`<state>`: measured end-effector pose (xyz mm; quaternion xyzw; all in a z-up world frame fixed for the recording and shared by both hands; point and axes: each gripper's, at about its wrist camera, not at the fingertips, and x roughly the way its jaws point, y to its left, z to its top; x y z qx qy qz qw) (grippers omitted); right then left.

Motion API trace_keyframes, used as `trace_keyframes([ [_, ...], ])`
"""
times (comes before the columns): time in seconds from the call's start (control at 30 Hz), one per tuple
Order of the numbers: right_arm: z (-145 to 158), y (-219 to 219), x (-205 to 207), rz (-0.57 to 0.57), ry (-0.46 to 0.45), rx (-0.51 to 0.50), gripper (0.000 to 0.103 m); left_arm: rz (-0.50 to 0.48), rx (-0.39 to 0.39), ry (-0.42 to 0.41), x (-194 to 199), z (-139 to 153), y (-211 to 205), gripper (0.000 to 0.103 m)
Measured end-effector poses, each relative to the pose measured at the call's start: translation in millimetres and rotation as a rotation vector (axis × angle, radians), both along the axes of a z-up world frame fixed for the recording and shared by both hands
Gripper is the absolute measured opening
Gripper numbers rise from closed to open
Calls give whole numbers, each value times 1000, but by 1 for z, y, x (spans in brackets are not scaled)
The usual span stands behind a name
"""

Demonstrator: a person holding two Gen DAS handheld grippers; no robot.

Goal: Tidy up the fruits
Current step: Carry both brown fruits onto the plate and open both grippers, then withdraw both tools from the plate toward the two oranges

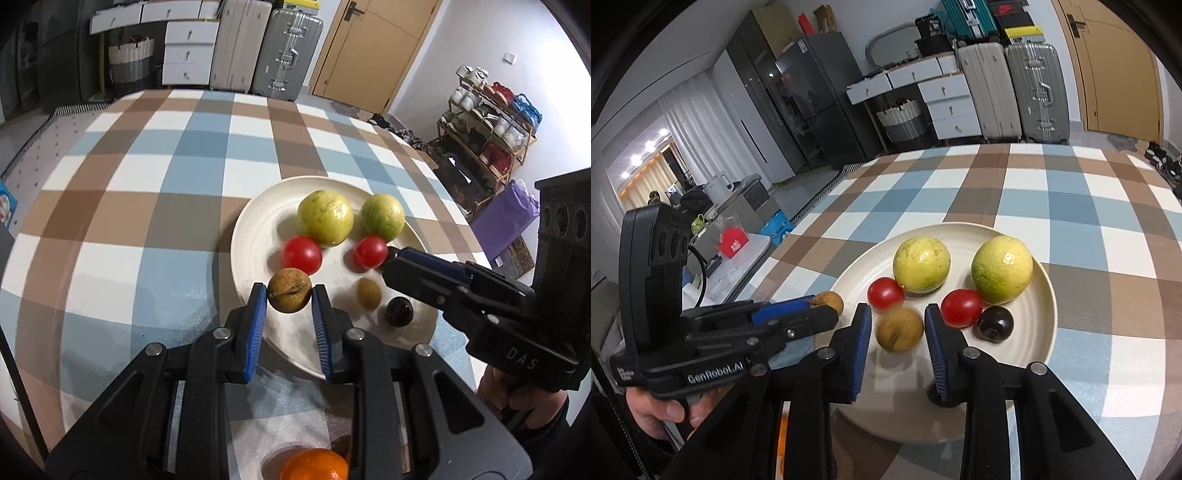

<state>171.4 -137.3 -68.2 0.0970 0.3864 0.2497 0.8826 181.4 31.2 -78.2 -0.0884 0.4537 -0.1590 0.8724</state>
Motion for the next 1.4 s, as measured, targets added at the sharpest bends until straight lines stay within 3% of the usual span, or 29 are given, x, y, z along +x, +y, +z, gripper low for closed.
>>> trace_keyframes([
  [0.17, -2, 7, 4, 8, -1, -14, 33, -15, 17, 4, 6, -4, -7, 22],
  [0.3, -2, 5, 1, -12, -7, -15, 47, -17, 40, -4, 8, -1, -12, 23],
  [0.43, 6, 0, -7, -23, -32, -18, 47, -22, 57, -28, 3, 8, -13, 31],
  [1.0, 47, -12, -65, -70, -115, 0, 50, 34, 59, -141, -73, 58, 1, 33],
  [1.13, 60, -12, -81, -73, -148, 1, 51, 39, 65, -158, -90, 69, 1, 40],
  [1.2, 65, -13, -89, -76, -162, 6, 54, 42, 67, -168, -97, 73, 1, 44],
  [1.27, 70, -14, -97, -77, -182, 18, 63, 47, 70, -183, -106, 79, 1, 49],
  [1.4, 76, -13, -111, -73, -219, 22, 66, 50, 71, -208, -122, 89, 1, 54],
])
